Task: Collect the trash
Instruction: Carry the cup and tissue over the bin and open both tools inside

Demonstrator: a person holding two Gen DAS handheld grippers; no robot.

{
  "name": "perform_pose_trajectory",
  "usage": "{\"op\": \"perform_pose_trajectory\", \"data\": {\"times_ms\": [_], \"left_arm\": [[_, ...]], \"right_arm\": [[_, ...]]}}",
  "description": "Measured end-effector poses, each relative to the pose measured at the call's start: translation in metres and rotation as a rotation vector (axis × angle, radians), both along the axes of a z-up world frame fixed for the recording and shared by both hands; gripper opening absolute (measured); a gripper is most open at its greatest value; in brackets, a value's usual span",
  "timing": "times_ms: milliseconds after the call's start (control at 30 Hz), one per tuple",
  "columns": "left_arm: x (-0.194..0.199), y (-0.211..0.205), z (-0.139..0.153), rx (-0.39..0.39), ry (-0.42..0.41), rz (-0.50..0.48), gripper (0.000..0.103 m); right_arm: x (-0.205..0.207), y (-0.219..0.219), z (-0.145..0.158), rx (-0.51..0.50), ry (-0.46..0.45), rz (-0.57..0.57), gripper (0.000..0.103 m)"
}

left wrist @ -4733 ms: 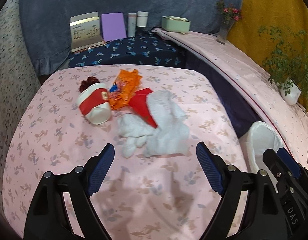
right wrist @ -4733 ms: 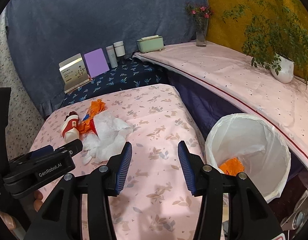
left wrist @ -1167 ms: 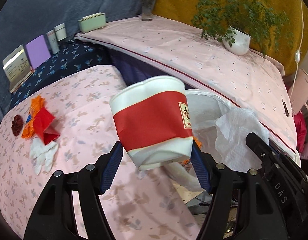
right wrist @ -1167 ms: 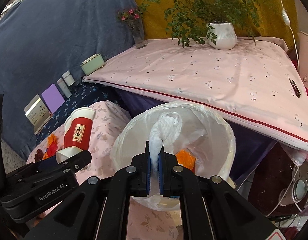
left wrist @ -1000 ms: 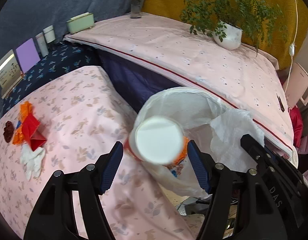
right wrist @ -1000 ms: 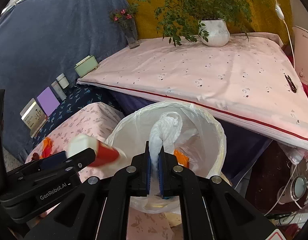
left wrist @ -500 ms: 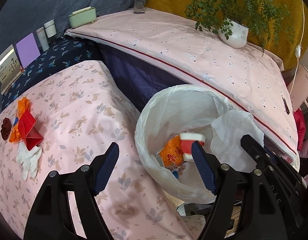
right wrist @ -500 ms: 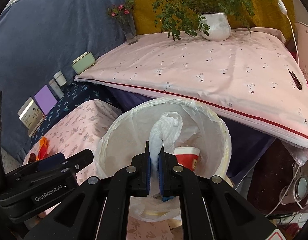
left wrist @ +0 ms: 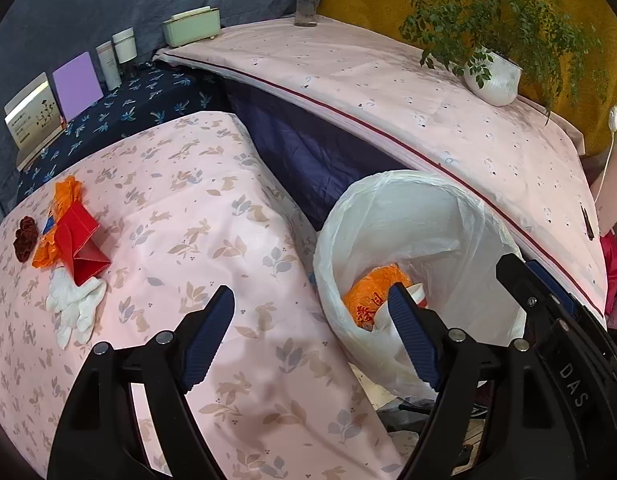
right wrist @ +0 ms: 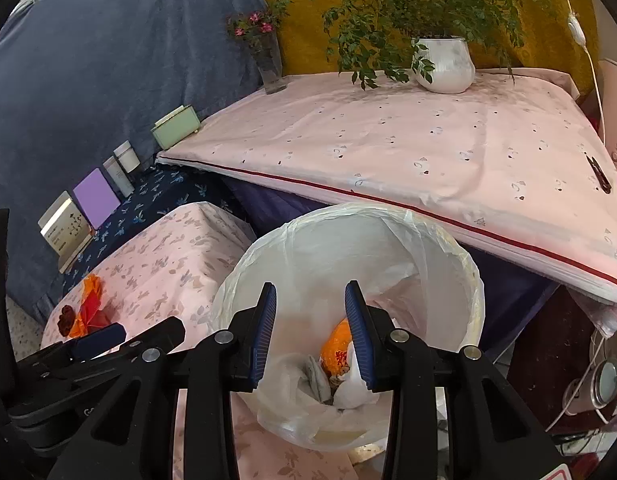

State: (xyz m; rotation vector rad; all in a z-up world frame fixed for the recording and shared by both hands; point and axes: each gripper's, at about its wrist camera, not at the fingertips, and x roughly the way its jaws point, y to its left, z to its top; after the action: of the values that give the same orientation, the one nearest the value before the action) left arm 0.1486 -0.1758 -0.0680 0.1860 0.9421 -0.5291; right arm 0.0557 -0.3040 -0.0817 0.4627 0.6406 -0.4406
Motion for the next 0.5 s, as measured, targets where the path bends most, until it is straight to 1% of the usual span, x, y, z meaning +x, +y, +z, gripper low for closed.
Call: {"op": "perform_pose_trajectory", "data": {"times_ms": [500], "left_arm": [[0.004, 0.045, 0.004, -0.019, 0.004, 0.091, 0.078]], "right_arm": [[0.006, 0.036, 0.012, -0.034, -0.001, 0.069, 0.037]]}}
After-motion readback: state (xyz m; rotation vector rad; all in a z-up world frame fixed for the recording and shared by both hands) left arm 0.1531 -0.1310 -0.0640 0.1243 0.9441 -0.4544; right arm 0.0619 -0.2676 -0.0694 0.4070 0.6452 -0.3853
